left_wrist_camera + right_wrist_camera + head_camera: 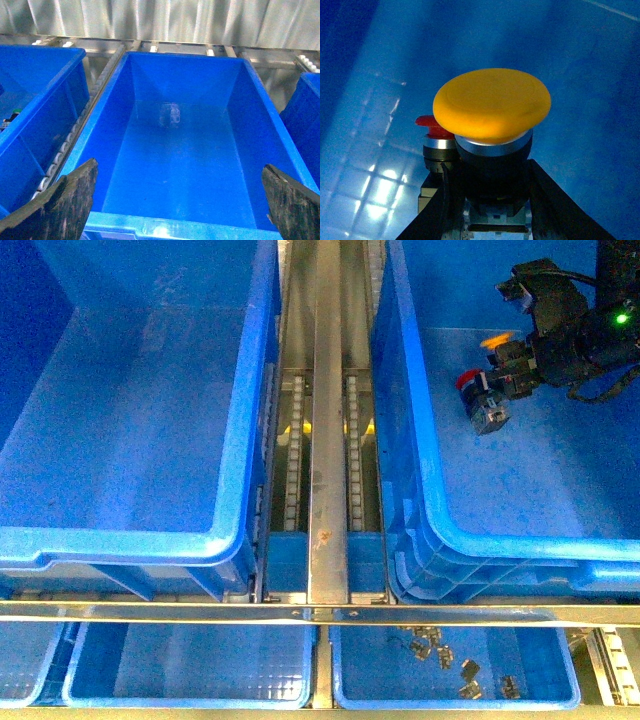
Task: Pick red and yellow buttons and place in box
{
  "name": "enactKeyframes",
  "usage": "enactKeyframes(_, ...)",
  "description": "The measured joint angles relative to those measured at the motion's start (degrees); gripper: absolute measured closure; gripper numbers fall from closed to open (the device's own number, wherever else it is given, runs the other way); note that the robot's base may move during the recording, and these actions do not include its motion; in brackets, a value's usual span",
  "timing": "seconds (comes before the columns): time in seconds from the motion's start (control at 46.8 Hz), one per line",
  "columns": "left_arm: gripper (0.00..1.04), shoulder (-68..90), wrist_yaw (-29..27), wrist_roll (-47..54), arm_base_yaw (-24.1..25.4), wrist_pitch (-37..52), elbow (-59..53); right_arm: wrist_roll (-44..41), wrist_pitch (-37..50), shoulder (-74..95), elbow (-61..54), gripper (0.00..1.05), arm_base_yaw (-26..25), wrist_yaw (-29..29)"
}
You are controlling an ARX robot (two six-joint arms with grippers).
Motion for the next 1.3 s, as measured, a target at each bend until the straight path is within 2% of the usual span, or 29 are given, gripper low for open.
enactKeyframes(0.043,0.08,0.00,0.00,0.00,0.00,0.00,0.00,0.74,-0.04,0.39,0.35,0.77,0.31,0.46)
enactKeyframes(0.192,0.08,0.00,0.02,0.00,0.00,-0.02,0.00,2.56,-0.04,0.85,0.66,0.51,0.98,1.25)
enactKeyframes(0.342,0.08,0.00,0.02,0.00,0.00,0.00,0.00,3.17,2.54,-0.11,-0.46,0.19,1.11,1.60)
enactKeyframes(0.448,0.08,0.00,0.00,0.00,0.00,0.00,0.00,3.58,4.42,-2.89,-3.23,0.05,0.85,1.44)
enactKeyframes(0.598,0.08,0.00,0.02,0.00,0.00,-0.02,0.00,4.42,7.96,-9.22,-9.01,0.06,0.22,0.42)
enactKeyframes(0.918,0.08,0.00,0.02,0.00,0.00,-0.02,0.00,13.05,10.78,-34.14,-32.09,0.06,-0.79,-1.88)
enactKeyframes(1.025,0.08,0.00,0.02,0.00,0.00,0.00,0.00,20.09,10.56,-46.05,-42.45,0.06,-0.37,0.79)
enactKeyframes(1.089,0.08,0.00,0.00,0.00,0.00,0.00,0.00,26.97,8.09,-53.81,-47.30,0.06,0.22,4.79)
enactKeyframes(1.196,0.08,0.00,0.02,0.00,0.00,-0.02,0.00,32.65,7.02,-57.94,-48.98,0.06,0.37,6.40)
enactKeyframes(1.238,0.08,0.00,0.02,0.00,0.00,0.00,0.00,32.76,8.92,-57.88,-49.53,0.07,0.37,7.26)
enactKeyframes(1.302,0.08,0.00,0.02,0.00,0.00,0.00,0.00,27.87,26.49,-56.94,-55.30,0.19,0.33,7.85)
